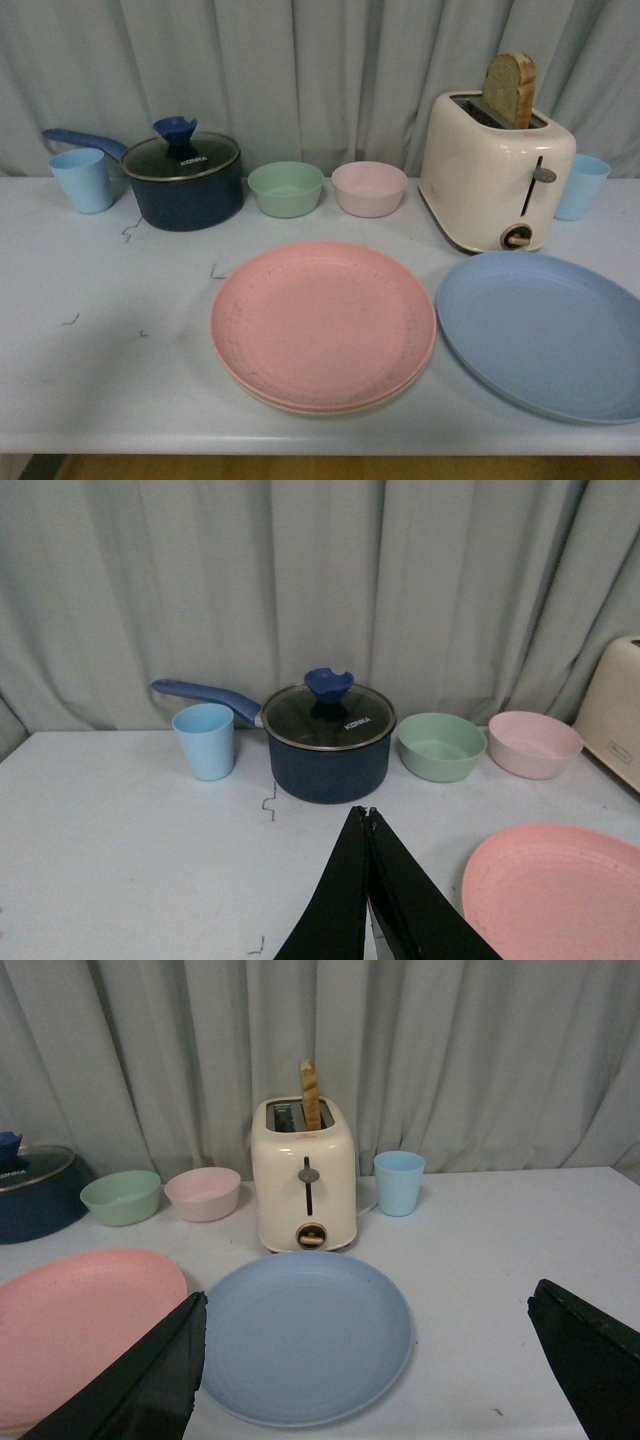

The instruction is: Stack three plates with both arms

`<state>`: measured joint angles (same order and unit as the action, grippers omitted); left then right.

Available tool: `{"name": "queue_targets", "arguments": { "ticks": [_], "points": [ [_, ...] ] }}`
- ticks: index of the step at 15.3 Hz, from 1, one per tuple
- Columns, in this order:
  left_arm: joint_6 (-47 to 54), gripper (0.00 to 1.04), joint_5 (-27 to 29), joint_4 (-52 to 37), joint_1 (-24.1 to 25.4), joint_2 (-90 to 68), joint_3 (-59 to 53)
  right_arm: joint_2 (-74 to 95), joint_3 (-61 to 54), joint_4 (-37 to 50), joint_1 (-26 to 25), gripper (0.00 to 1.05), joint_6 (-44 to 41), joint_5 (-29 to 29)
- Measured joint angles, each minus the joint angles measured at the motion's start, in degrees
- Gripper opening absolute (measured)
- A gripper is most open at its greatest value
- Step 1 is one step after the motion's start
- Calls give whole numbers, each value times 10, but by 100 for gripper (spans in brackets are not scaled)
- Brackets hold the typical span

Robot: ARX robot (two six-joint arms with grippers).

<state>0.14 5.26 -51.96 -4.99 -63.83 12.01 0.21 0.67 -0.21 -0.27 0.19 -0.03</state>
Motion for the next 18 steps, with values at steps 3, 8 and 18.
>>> {"name": "queue_targets", "arguments": {
  "ticks": [3,8,18],
  "points": [
    [0,2,-47,43,49,79,-51,0,0,0,0,98,0,0],
    [-1,2,-52,85,49,169,-111,0,0,0,0,98,0,0],
    [-1,2,-52,306,49,424,-114,0,0,0,0,98,0,0]
  ]
}}
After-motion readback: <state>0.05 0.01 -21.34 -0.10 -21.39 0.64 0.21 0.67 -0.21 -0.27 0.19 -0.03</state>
